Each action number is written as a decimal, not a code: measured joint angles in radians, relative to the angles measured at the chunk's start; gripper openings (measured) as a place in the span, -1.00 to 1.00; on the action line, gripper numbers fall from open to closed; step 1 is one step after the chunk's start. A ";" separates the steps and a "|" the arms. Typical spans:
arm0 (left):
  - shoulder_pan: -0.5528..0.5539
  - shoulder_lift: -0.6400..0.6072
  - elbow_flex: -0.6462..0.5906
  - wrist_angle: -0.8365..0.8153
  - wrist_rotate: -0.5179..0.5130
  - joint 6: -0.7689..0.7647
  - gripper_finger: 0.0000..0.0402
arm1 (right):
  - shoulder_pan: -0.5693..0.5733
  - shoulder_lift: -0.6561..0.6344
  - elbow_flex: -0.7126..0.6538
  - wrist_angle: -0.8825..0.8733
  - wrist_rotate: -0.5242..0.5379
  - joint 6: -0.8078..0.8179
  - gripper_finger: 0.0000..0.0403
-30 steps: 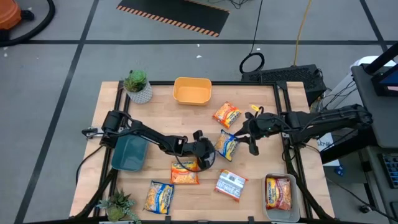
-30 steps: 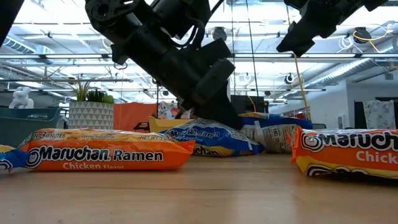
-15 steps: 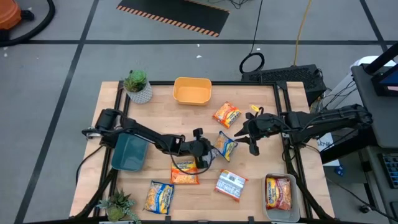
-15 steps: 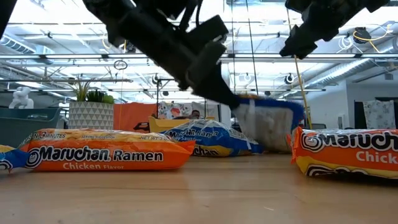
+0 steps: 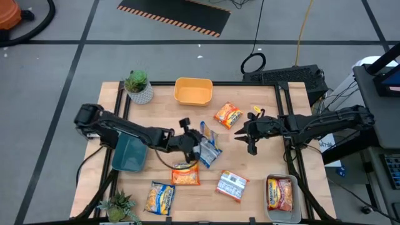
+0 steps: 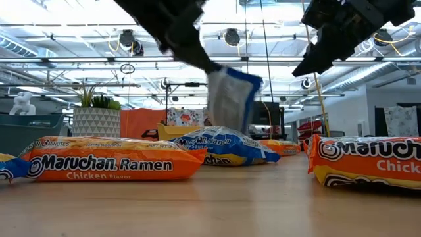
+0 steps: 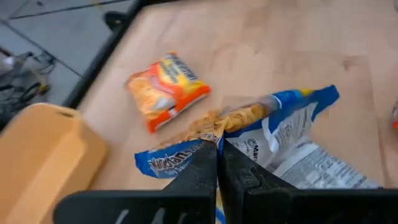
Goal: Sort Maruchan noodles
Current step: Put the top right blue noodle pack into the blue bin
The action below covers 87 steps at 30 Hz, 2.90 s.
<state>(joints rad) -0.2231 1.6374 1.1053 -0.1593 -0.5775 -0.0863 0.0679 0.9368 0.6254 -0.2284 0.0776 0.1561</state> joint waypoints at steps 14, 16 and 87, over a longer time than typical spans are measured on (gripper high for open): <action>-0.142 -0.337 0.002 -0.384 -0.264 -0.340 -0.98 | 0.026 0.000 0.000 0.024 -0.001 -0.023 -0.53; -0.173 -0.377 0.002 -0.473 -0.308 -0.420 -0.98 | 0.026 0.000 0.000 0.022 -0.001 -0.033 -0.53; -0.543 -0.609 0.000 -1.411 0.271 -1.388 -0.99 | 0.025 0.000 -0.001 0.014 -0.004 -0.011 -0.53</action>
<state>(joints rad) -0.7662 1.0279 1.1057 -1.5707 -0.3065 -1.4746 0.0933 0.9371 0.6243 -0.2146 0.0734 0.1448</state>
